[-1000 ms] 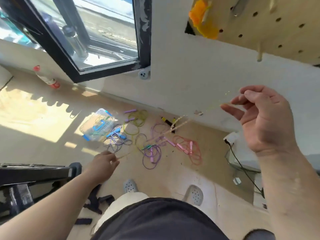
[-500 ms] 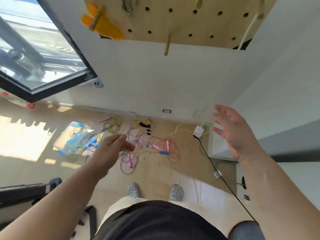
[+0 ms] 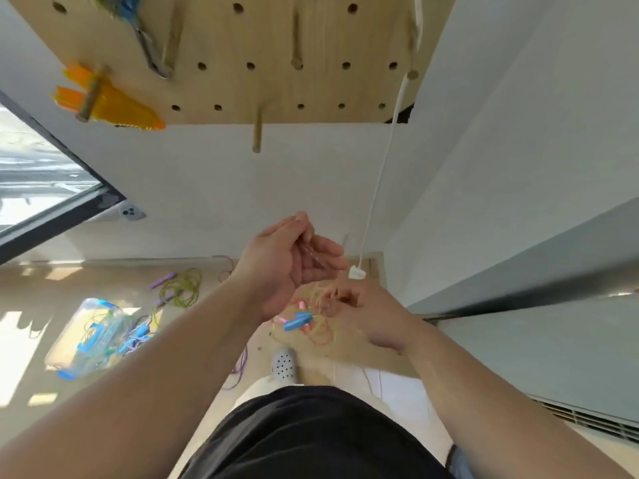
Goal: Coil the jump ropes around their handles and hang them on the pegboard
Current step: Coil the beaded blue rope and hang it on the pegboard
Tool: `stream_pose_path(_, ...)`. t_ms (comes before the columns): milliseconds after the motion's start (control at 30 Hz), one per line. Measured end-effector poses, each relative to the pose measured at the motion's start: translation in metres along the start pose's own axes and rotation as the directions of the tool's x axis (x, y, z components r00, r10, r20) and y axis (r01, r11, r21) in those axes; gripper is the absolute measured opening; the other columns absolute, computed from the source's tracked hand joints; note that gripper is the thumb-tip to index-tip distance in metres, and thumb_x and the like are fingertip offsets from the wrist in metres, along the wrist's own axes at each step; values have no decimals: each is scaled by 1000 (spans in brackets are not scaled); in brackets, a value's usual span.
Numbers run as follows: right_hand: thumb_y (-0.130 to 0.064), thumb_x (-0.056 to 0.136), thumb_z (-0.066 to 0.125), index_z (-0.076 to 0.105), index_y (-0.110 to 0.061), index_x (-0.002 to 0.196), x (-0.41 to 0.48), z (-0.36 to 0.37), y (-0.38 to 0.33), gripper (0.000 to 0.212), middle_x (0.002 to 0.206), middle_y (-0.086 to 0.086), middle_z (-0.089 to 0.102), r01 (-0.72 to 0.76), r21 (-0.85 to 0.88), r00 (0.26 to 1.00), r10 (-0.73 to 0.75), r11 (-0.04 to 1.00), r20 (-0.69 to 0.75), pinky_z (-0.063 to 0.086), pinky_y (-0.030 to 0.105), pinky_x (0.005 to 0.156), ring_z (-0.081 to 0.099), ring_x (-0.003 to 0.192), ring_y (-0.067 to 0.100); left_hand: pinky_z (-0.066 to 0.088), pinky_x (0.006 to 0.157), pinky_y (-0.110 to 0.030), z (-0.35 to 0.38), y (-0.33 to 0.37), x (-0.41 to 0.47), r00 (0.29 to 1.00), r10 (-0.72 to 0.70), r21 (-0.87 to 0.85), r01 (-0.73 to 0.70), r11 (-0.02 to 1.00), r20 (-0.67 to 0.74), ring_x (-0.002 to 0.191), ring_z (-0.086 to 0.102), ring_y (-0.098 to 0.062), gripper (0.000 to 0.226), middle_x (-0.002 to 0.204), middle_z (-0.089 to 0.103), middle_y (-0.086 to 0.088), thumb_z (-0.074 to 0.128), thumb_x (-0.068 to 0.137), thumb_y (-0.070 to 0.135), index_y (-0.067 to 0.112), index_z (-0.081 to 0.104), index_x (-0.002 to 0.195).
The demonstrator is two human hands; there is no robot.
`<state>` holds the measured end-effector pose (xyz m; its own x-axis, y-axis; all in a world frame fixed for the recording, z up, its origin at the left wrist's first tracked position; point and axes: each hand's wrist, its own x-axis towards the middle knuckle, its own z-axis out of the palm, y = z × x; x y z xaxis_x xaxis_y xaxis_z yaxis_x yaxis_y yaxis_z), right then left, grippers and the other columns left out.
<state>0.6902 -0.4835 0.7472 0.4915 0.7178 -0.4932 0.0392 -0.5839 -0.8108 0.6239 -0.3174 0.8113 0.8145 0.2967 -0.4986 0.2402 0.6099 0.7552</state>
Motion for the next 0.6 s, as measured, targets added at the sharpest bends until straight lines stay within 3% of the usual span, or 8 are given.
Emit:
stream_pose_path(67,-38,100,58,70,-23,89,2,3,2,22,88,0,72,21,-74,1000,-23,997,-20,51,40,86,65,86,19,59,75,-47,-3,14,11,999,32,-1,-32,999,-34,67,69,-34,40,74,67,-18,36,110,25,13,44,73)
stream_pose_path(133,-34,103,53,69,-24,87,5,3,5,24,84,-6,69,18,-79,999,-21,997,-39,48,26,77,61,78,7,57,72,-44,-9,29,22,996,65,-46,-68,997,-61,59,61,-29,40,65,57,-11,36,110,24,14,42,72)
stream_pose_path(233,-28,107,46,71,-27,101,9,3,10,25,93,-12,72,-39,-21,998,38,999,-51,47,12,75,65,83,-4,44,59,-31,-26,58,40,983,110,-156,-133,979,-144,50,42,-20,39,60,40,-2,36,109,26,18,38,71)
stream_pose_path(300,-29,109,41,70,-23,106,9,4,16,30,96,-7,74,-104,19,992,105,994,-68,51,22,76,67,84,1,37,56,-28,-43,76,52,972,88,-248,-142,958,-216,49,36,-16,41,59,36,1,36,109,30,19,40,70)
stream_pose_path(367,-29,109,39,71,-14,108,7,1,19,36,100,2,76,-135,230,975,170,964,-145,51,34,78,68,88,15,35,57,-28,-62,84,63,960,31,-296,-116,948,-278,48,36,-15,43,58,37,3,34,109,34,20,41,70)
stream_pose_path(433,-29,109,39,70,-7,113,6,-6,16,38,111,10,74,-71,548,952,221,833,-212,51,39,82,67,94,23,35,58,-27,-81,81,71,943,-44,-335,-74,939,-330,46,37,-14,44,56,37,3,31,110,33,20,41,70)
stream_pose_path(500,-29,105,43,70,-7,108,5,-13,5,35,116,16,71,73,798,933,241,599,-266,49,43,89,67,99,27,33,58,-26,-99,72,74,921,-114,-394,-45,918,-371,44,37,-14,43,56,36,3,28,110,30,19,39,69)
stream_pose_path(600,-30,100,48,67,-11,80,6,-23,-11,34,88,13,70,262,923,896,285,281,-341,50,45,97,70,92,29,31,58,-26,-127,57,77,879,-201,-469,-29,883,-433,44,34,-15,42,55,33,2,24,109,26,19,36,69)
